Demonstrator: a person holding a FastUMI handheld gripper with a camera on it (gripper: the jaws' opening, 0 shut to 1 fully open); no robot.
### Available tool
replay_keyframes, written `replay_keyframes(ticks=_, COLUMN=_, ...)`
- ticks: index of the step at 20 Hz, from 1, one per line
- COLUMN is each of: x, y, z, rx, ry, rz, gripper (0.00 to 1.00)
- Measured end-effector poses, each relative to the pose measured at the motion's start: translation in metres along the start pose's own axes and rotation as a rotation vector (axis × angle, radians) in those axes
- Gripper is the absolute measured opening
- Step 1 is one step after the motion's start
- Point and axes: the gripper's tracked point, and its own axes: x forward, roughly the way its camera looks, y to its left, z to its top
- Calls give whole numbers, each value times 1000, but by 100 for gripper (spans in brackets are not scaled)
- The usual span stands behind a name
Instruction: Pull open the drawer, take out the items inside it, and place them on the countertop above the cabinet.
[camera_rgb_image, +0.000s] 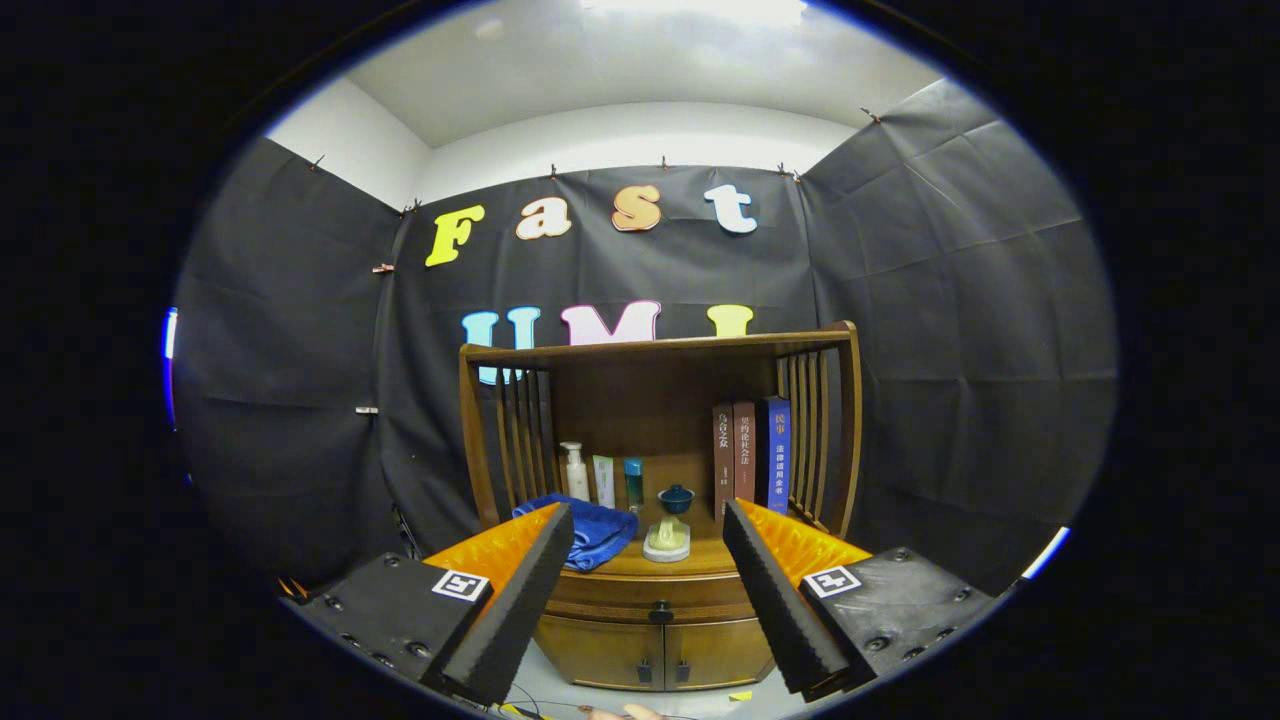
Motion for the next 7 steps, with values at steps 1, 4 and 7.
replay_keyframes(ticks=1, x=-1, y=1, z=0, rx=3, ry=3, rz=2, gripper=98)
replay_keyframes(ticks=4, x=1, y=-1, z=-4, rx=10, ry=13, rz=3, gripper=98)
replay_keyframes(ticks=7, x=1, y=-2, z=0, rx=16, ry=6, rz=1, gripper=98)
